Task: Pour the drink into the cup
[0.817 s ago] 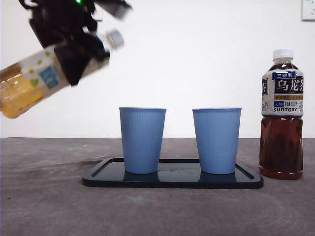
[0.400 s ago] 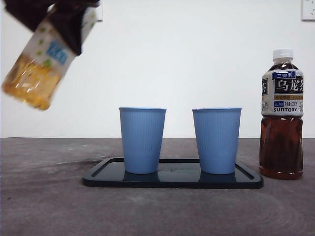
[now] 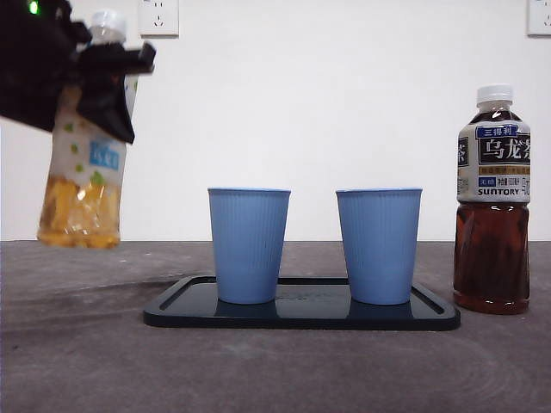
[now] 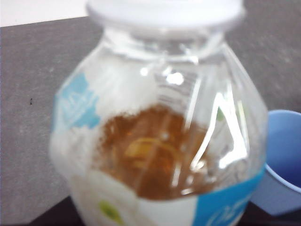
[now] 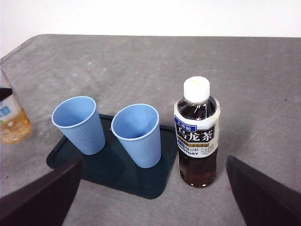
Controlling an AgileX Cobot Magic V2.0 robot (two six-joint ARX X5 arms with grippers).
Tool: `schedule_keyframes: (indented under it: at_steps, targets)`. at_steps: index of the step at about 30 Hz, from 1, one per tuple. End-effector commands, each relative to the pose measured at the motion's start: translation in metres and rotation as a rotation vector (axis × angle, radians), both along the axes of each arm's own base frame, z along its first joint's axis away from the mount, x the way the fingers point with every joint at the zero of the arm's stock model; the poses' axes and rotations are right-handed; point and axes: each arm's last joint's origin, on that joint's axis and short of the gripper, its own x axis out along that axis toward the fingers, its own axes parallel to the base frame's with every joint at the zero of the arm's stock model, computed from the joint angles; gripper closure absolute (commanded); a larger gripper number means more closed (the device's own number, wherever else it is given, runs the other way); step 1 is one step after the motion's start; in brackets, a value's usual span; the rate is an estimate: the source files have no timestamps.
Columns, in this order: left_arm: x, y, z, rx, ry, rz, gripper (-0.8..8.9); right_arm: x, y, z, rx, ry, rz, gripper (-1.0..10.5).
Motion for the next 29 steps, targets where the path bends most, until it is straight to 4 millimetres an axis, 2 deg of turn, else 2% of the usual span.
schedule_keyframes:
  at_steps: [1,14,23,29]
  targets:
    - [0.006,-0.001,0.000,-0.085,-0.105,0.019,6.95,-0.001,0.000,0.004,0.003,-0.017,0.010,4.6]
    - [0.029,-0.003,-0.044,-0.100,-0.098,0.066,6.95,-0.001,0.000,0.004,-0.002,-0.015,-0.002,4.6]
    - [0.035,-0.006,-0.058,-0.082,-0.073,0.066,6.94,-0.001,0.000,0.004,-0.001,-0.014,-0.002,4.6]
    - [0.035,-0.006,-0.058,-0.081,-0.065,0.067,6.86,-0.001,0.000,0.004,-0.001,-0.014,-0.001,4.6]
